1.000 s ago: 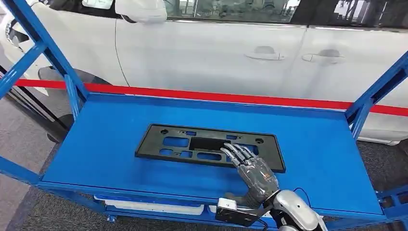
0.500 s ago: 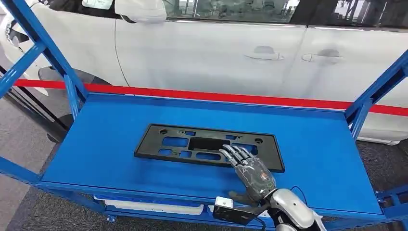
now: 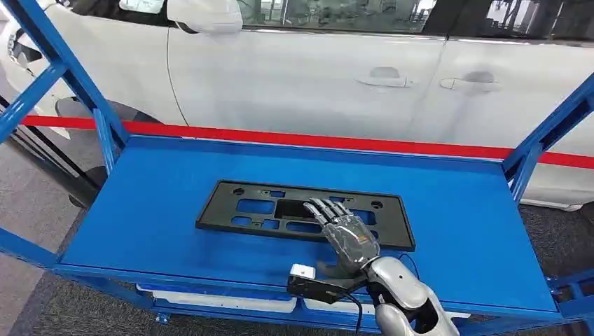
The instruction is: Take the parts from the cabinet and place them on the table.
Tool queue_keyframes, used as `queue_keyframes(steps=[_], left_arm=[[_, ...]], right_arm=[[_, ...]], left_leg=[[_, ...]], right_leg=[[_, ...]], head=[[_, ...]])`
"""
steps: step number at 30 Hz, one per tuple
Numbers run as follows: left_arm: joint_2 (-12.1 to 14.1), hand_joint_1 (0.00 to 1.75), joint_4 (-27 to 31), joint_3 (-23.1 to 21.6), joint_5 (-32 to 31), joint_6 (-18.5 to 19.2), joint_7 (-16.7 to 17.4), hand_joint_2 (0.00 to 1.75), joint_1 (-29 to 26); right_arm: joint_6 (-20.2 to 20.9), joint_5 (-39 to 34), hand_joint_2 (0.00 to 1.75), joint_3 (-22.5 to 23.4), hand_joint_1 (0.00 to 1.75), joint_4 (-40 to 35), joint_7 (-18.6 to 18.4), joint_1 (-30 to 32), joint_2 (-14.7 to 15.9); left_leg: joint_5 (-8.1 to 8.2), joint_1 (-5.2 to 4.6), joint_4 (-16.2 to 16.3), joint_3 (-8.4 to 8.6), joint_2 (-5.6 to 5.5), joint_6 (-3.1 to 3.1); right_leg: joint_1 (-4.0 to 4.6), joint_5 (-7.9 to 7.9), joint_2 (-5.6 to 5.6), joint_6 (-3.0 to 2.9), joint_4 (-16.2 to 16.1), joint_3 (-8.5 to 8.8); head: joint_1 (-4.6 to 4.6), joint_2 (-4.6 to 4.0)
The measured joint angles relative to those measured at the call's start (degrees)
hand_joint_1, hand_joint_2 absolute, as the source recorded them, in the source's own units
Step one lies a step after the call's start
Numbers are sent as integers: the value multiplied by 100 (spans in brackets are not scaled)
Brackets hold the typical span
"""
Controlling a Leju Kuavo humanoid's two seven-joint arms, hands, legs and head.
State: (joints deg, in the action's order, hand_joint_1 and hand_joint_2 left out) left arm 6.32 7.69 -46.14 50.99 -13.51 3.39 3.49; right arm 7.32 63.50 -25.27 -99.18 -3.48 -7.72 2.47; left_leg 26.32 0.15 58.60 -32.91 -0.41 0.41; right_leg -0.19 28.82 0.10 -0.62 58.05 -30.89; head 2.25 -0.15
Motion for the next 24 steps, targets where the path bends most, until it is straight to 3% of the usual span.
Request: queue_keyframes(steps=[8, 24], left_arm=[[0, 0, 0, -87, 68, -2, -48, 0, 7], [0, 0, 0, -280, 302, -7, -83, 0, 21]], right_arm=[[4, 161, 175, -48, 0, 410, -48, -203, -216], [4, 734, 175, 160, 0, 929, -232, -307, -284]], left_leg=[[0, 1, 0, 0, 0, 0], [0, 1, 0, 1, 1, 0]], right_leg=[[-1, 0, 0, 0, 0, 0], [-1, 0, 0, 0, 0, -1]], head=[[0, 0], [2, 0]])
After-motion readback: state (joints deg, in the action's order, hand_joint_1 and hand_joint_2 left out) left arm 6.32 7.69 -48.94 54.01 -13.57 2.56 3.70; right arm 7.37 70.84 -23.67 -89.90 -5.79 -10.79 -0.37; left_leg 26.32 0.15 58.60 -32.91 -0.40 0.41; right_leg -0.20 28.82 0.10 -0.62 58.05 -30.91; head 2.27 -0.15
